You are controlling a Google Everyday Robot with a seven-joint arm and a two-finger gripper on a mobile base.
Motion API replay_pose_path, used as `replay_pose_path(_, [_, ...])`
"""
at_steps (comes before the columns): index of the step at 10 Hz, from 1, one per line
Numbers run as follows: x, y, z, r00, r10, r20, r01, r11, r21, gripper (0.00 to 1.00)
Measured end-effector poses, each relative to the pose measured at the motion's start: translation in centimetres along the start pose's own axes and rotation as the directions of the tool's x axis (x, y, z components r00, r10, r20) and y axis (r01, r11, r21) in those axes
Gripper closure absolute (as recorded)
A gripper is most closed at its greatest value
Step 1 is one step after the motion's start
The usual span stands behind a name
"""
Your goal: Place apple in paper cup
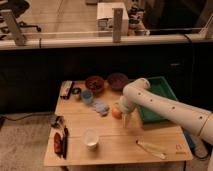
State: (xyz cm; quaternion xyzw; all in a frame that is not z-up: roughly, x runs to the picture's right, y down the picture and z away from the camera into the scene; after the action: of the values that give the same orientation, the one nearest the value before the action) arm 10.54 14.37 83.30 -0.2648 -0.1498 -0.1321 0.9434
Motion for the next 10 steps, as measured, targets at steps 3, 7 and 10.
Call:
replay_pose_path(3, [0.7, -0.7, -0.1, 1.000, 0.001, -0.006, -0.001, 1.000, 0.008, 0.20])
replay_pose_path(7, [1.0, -1.8, 0.8, 1.000, -0.018, -0.010, 0.018, 1.000, -0.009, 0.20])
replay_pose_path(10, [0.5, -2.1, 2.2, 0.999, -0.042, -0.005, 0.042, 0.998, -0.046, 0.20])
